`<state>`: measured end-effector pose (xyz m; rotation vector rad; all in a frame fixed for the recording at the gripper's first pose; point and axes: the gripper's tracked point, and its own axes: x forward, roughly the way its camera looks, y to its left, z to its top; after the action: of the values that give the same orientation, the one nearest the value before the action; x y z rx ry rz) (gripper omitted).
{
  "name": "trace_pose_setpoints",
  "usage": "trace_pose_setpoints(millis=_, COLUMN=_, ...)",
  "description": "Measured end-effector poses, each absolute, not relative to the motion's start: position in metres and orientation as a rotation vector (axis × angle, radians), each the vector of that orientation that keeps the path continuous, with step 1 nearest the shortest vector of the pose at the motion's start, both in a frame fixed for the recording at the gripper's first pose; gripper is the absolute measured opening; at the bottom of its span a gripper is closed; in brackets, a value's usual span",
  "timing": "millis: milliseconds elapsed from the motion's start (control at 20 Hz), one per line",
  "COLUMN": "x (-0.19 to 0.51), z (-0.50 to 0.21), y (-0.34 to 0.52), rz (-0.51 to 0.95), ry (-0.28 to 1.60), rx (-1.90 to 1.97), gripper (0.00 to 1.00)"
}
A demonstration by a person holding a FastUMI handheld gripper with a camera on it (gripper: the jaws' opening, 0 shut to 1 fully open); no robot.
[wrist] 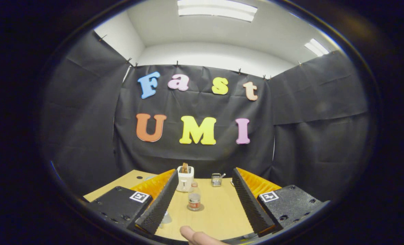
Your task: Take the bottle from table, then pour the juice into the cup, finally place the bottle on the coaster
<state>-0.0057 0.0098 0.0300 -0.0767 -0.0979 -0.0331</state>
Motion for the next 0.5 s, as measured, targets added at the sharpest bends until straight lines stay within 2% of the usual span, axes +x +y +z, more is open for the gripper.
trace_pose_setpoints(millis=250, x=-0.023, z=0.037, y=0.000, rz=-0.014, ry=-0.120, rx=-0.042, gripper=1.00)
trace_pose_setpoints(millis=500, x=-0.025, z=0.032, y=-0.020, rz=-0.058, ry=-0.116, rx=-0.037, gripper=1.00)
